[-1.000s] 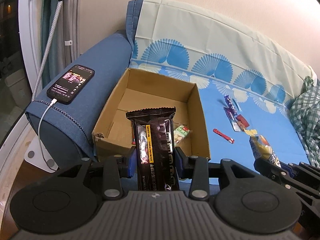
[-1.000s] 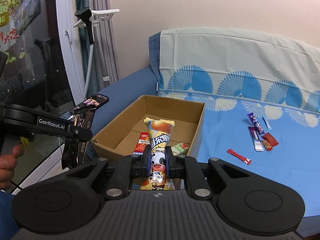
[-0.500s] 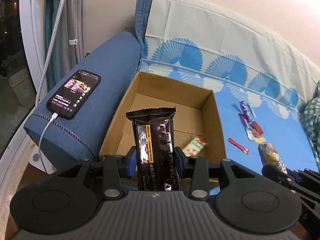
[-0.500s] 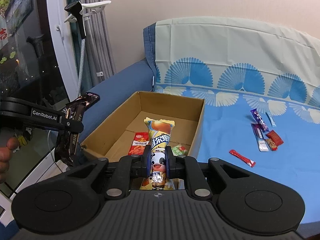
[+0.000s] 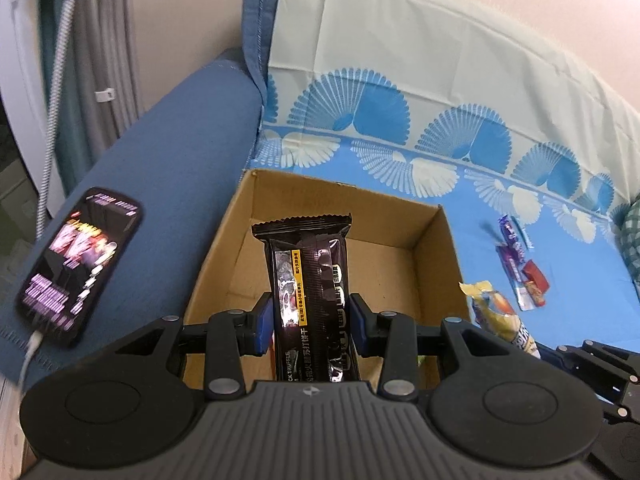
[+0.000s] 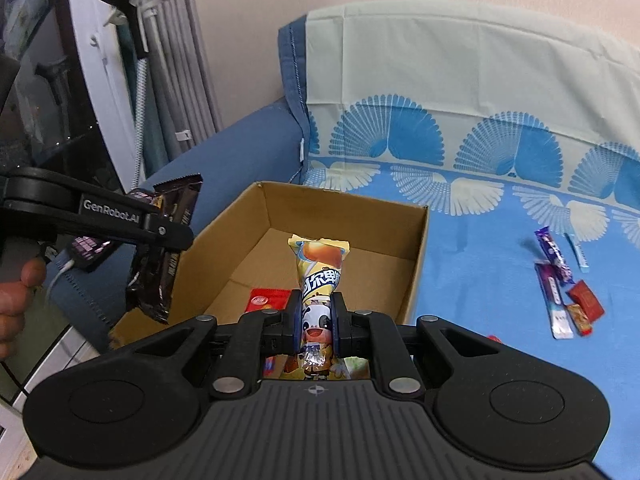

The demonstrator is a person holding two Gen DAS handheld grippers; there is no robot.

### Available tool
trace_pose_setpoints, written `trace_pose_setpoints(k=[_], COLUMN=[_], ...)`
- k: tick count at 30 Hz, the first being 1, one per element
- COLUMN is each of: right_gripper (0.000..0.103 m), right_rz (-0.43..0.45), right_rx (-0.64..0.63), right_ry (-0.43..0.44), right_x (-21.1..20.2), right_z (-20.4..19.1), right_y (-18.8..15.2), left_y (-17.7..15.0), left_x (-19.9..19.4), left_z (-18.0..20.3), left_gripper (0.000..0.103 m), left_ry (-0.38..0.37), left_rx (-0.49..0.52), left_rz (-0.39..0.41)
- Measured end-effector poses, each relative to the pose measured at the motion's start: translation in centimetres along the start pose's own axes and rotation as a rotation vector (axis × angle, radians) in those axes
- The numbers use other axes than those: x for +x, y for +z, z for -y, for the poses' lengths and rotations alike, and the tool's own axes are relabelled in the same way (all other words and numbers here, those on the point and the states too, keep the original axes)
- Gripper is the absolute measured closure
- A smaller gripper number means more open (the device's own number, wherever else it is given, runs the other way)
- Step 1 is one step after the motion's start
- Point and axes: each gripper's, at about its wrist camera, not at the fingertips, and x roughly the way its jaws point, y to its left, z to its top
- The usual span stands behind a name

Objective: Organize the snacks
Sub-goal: 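Carry both snacks over the box and open both grippers to drop them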

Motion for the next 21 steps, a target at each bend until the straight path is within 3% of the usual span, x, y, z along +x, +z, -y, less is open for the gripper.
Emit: trace_pose_setpoints(k=[11,21], right_gripper=[0.089,0.089], right_rz=[-0.087,-0.139], right_rx=[0.049,0.092], right_ry=[-0.002,-0.016], right_x=[10.5,15.3], right_z=[2.7,3.9], right_y=[2.0,1.8], left_y=[2.5,2.7], left_x=[10.8,15.1], left_z=[-0.3,0.0], left_gripper=[0.06,0.06], left_ry=[0.038,0.072], left_rx=[0.038,0.072], left_rz=[-0.124,-0.165])
